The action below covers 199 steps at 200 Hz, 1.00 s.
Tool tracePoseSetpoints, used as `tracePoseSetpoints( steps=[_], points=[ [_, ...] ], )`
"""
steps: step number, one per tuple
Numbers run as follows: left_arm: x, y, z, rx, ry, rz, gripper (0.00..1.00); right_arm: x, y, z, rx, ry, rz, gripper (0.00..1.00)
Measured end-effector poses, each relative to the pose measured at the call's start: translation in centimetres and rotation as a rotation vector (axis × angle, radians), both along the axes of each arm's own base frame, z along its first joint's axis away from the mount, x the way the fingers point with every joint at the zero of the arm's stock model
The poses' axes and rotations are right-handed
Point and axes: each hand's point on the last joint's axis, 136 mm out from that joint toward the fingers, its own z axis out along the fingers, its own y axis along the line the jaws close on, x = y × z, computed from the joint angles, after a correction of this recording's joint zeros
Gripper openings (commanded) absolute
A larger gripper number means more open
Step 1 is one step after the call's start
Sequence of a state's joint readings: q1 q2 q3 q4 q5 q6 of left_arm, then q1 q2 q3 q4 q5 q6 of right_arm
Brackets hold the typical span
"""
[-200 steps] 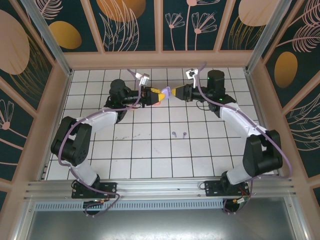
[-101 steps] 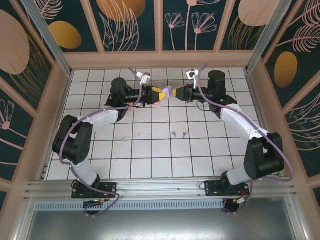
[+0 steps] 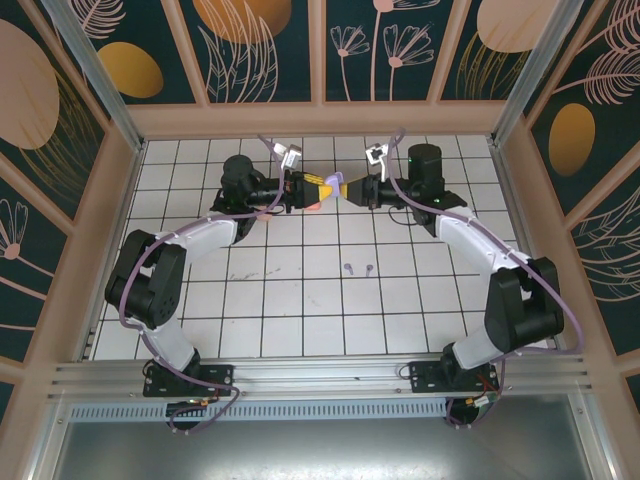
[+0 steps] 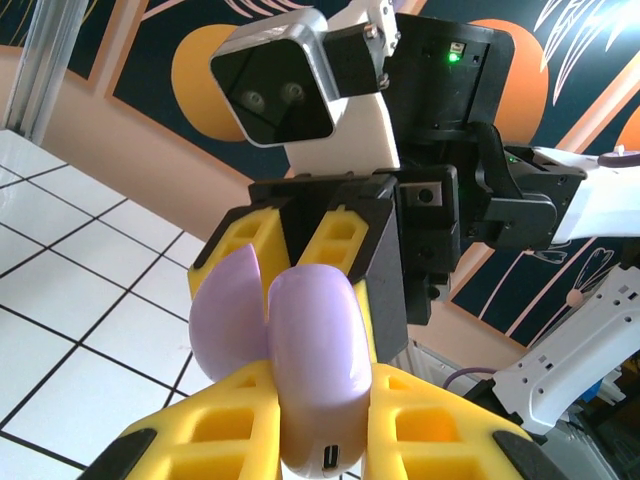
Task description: Insert the wireless bluetooth earbuds into the charging case
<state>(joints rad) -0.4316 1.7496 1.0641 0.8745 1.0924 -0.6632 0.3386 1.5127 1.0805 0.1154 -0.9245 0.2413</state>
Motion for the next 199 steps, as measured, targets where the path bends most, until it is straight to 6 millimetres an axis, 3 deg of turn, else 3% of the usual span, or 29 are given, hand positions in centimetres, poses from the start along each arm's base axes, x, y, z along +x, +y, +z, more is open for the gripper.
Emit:
tracePoseSetpoints(
  steps=[95, 133, 199],
  points=[
    [0.55, 0.15, -0.35, 0.006, 0.016, 0.024, 0.00, 0.66, 0.27, -0.01, -0.007, 0.005, -0.013, 0.15],
    [0.69, 0.23, -0.36, 0.006, 0.010, 0.030, 0.00, 0.85, 0.18, 0.08, -0.003, 0.017, -0.019, 0.00],
    [0.72, 0.23, -0.36, 0.006, 0.008, 0.032, 0.00, 0.85, 0.18, 0.11, 0.001, 0.027, -0.022, 0.00]
  ],
)
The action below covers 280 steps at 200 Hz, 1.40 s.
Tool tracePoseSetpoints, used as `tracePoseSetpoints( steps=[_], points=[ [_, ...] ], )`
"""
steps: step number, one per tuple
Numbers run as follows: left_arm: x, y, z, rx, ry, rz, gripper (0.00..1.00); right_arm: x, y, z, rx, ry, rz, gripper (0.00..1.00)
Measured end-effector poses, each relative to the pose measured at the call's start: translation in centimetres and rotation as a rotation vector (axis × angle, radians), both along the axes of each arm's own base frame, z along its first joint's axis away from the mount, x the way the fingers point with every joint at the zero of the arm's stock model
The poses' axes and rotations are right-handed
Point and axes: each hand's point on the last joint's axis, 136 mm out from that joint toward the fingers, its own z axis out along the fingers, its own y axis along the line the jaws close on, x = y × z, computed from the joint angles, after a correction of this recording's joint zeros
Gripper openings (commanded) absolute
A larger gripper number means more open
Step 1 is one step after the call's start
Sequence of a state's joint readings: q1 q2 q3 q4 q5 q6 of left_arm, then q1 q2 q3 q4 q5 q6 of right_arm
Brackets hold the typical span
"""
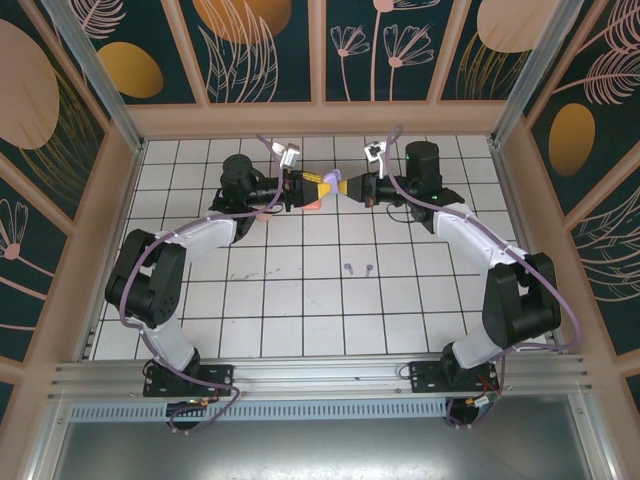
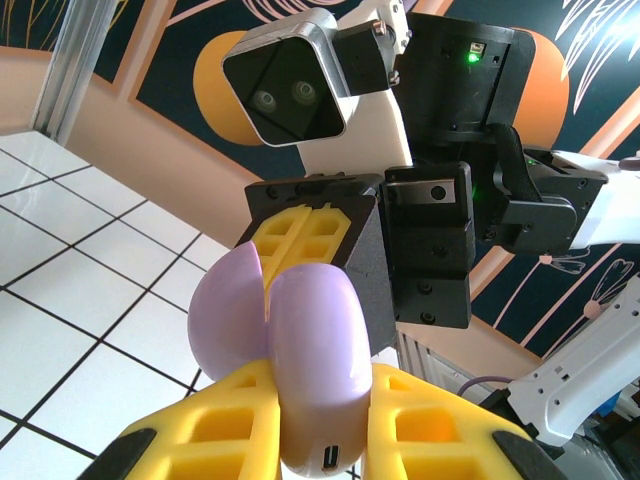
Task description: Insert the wireless bluetooth earbuds into the charging case
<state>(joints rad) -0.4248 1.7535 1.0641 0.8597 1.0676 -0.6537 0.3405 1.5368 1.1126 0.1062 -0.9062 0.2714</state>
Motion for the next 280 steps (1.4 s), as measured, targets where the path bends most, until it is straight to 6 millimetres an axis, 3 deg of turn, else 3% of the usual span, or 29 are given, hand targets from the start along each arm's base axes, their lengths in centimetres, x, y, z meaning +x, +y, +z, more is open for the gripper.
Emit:
tracePoseSetpoints(
  steps=[15, 57, 100, 135, 200, 235, 280],
  points=[
    [0.0, 0.0, 0.0, 0.001, -0.006, 0.003, 0.00, 0.0, 0.0, 0.0, 0.000, -0.001, -0.001, 0.00],
    [0.4, -0.1, -0.3, 0.010, -0.020, 0.026, 0.49, 0.6, 0.0, 0.1, -0.014, -0.012, -0.028, 0.00],
    [0.9, -0.2, -1.1, 0.038, -0.017, 0.059, 0.76, 2.1, -0.3, 0.1, -0.050, -0.027, -0.087, 0.00],
    [0.8, 0.5, -1.1, 0.088, -0.040, 0.102, 0.90, 2.7, -0.6, -0.9, -0.107, -0.018, -0.111, 0.00],
    [3.2, 2.3, -3.2, 0.403, -0.140, 0.239, 0.93, 3.9, -2.0, -4.1, -0.307, -0.040, -0.141, 0.00],
    [3.6, 3.4, -5.7, 0.568, -0.142, 0.242, 0.88, 3.9, -2.8, -5.9, -0.430, -0.085, -0.154, 0.00],
    [4.0, 3.7, -7.5, 0.689, -0.133, 0.182, 0.79, 3.2, -2.0, -6.9, -0.538, -0.158, -0.128, 0.00]
  ],
)
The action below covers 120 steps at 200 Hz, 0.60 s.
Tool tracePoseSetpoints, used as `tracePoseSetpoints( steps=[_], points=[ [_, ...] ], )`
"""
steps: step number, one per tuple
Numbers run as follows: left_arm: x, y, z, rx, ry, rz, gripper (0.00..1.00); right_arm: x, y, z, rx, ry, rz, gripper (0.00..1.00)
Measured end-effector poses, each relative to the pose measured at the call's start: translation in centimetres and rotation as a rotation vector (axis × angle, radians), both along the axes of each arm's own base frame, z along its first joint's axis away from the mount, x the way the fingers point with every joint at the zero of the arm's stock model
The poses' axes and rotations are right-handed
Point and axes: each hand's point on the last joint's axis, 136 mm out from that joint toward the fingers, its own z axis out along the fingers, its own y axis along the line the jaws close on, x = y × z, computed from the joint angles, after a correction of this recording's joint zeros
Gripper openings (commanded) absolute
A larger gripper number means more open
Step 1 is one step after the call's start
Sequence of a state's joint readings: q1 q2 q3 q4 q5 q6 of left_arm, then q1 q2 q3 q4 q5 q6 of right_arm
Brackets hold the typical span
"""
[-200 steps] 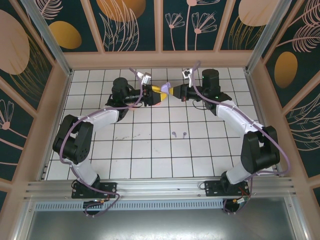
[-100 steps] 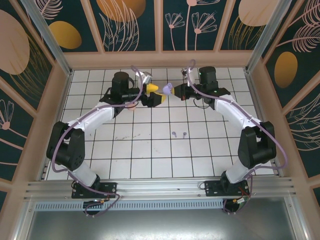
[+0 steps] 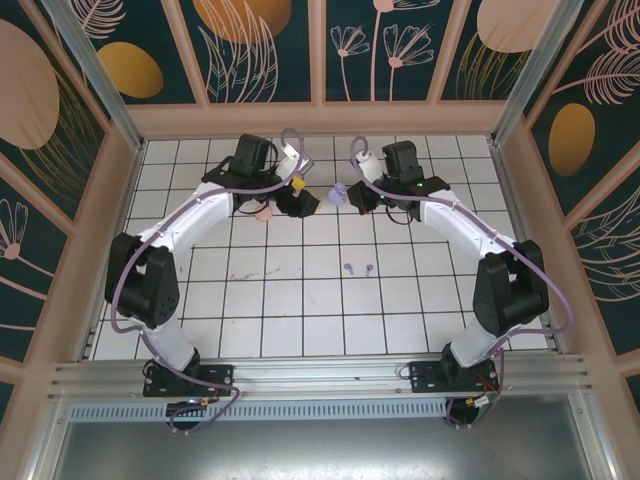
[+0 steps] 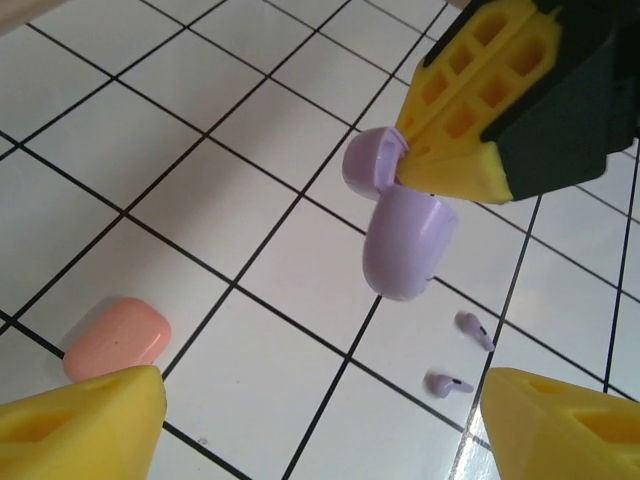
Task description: Insert the wireless bluetooth earbuds into the charging case
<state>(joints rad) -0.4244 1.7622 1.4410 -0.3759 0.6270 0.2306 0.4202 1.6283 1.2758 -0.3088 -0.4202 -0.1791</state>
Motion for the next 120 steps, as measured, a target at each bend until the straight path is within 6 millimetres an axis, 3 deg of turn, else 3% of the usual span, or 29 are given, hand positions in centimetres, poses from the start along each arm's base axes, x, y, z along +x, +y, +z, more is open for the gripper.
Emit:
tracePoseSetpoints(
  steps=[80, 120],
  points=[
    [-1.2, -0.7, -0.5, 0.024, 0.069, -0.115, 0.69, -0.8, 2.6, 2.3, -0.006, -0.064, 0.088, 0.00],
    [-1.8, -1.1, 0.2, -0.002, 0.076, -0.151, 0.64, -1.3, 4.0, 1.8, -0.021, -0.049, 0.129, 0.00]
  ],
)
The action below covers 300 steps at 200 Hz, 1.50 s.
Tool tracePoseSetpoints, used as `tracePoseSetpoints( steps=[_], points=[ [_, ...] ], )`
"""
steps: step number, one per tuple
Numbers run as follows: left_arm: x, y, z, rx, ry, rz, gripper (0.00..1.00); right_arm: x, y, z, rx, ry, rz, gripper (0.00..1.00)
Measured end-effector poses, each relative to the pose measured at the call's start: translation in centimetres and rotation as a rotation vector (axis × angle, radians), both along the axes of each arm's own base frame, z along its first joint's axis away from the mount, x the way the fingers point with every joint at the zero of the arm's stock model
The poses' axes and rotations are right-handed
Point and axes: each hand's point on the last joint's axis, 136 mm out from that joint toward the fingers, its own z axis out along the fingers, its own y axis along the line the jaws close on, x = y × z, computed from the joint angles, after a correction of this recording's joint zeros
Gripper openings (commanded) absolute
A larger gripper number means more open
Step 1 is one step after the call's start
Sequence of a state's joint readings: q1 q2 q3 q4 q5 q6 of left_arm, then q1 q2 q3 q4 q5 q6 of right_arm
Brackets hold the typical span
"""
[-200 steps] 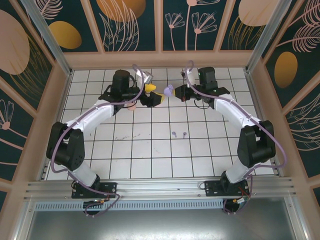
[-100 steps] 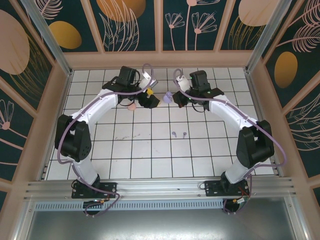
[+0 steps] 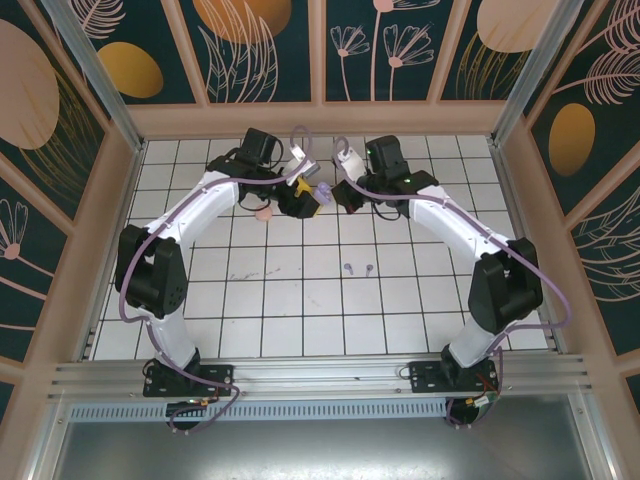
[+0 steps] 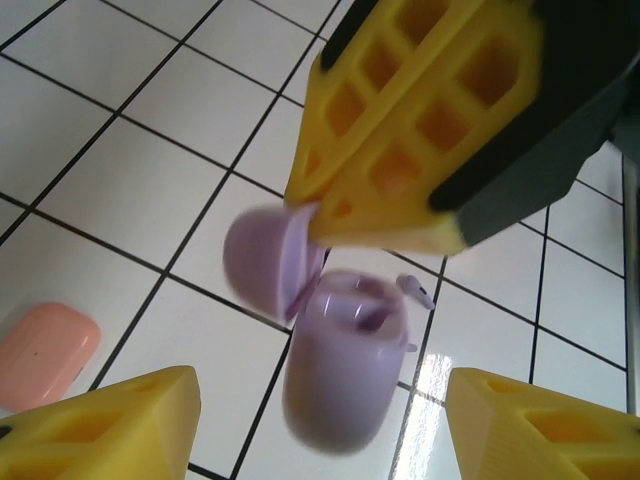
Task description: Insert the wireless bluetooth earbuds into the charging case
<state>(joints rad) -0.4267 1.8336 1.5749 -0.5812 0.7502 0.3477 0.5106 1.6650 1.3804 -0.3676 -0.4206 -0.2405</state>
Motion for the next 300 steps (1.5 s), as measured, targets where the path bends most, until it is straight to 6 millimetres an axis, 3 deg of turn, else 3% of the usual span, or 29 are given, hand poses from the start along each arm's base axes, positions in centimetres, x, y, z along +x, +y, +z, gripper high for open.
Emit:
tracePoseSetpoints(
  steps=[39, 99, 126, 171, 300],
  points=[
    [-0.2, -0.3, 0.6, -0.019, -0.002, -0.019, 0.59, -0.8, 1.0, -0.7, -0.017, 0.011, 0.034, 0.00],
    [-0.4, -0.3, 0.0, -0.014, 0.023, -0.030, 0.57, -0.8, 1.0, -0.6, -0.016, 0.010, 0.035, 0.00],
    [-0.5, -0.3, -0.1, -0.013, 0.021, -0.034, 0.45, -0.7, 1.1, -0.2, -0.013, 0.004, 0.036, 0.00],
    [-0.6, -0.4, -0.2, -0.017, 0.027, -0.043, 0.41, -0.6, 1.1, 0.0, -0.013, -0.001, 0.037, 0.00],
    [-1.0, -0.5, -0.3, -0.022, 0.039, -0.057, 0.00, -0.6, 1.1, -0.2, -0.016, 0.005, 0.036, 0.00]
  ],
)
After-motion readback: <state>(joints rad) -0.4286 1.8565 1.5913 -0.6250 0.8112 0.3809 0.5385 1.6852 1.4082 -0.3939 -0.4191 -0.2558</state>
